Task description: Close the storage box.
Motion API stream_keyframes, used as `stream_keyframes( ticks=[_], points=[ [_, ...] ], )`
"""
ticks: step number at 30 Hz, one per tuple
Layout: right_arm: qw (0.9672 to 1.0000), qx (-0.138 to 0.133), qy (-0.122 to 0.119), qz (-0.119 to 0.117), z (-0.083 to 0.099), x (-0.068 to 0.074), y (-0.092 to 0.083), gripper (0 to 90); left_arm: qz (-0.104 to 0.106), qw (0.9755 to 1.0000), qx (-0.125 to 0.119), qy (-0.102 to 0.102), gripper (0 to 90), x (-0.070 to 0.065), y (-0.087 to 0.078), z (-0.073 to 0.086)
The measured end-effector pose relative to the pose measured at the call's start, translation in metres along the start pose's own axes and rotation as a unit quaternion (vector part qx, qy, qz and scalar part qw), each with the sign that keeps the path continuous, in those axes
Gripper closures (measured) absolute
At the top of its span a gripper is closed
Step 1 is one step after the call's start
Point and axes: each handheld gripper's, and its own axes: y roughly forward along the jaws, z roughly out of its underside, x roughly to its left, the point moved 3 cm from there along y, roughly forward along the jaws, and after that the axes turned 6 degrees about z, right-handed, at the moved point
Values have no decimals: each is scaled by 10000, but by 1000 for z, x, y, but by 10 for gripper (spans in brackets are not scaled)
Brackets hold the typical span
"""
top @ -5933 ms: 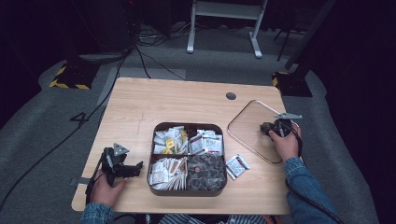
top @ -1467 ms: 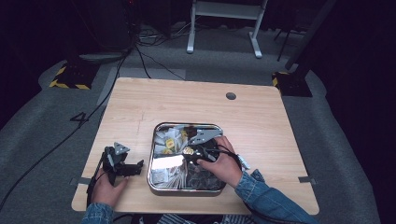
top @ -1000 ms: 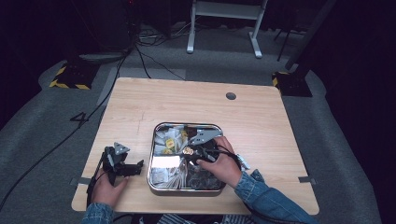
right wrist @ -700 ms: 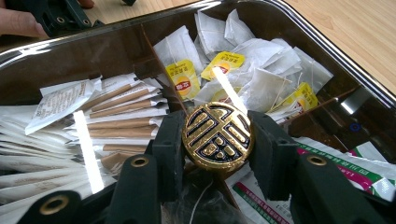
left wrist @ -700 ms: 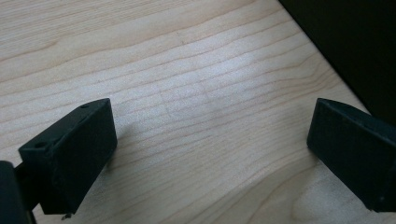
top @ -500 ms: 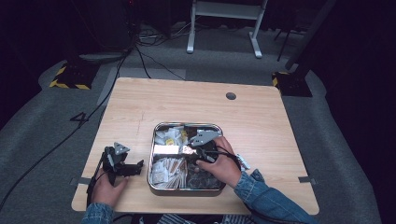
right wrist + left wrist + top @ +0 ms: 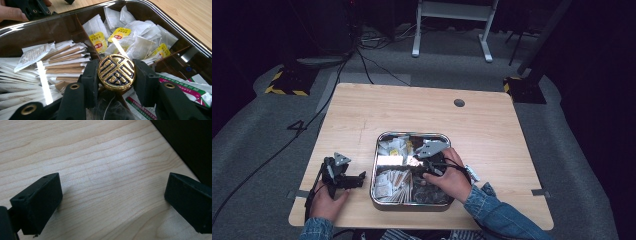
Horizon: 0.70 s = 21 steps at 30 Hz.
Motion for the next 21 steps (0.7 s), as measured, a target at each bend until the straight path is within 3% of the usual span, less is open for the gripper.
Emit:
stream_keyframes(
  ticks=[5, 7, 21],
  points=[
    [10000, 24, -19, -53, -1, -1, 1, 578, 3, 10000, 0, -3, 17, 0, 0, 0],
    [10000, -54, -7, -68, -1, -2, 0, 522, 2, 10000, -2, -1, 17, 0, 0, 0],
    [9977, -521, 391, -198, -11, -19, -25, 406, 20, 10000, 1, 19, 19, 0, -2, 2]
  ],
)
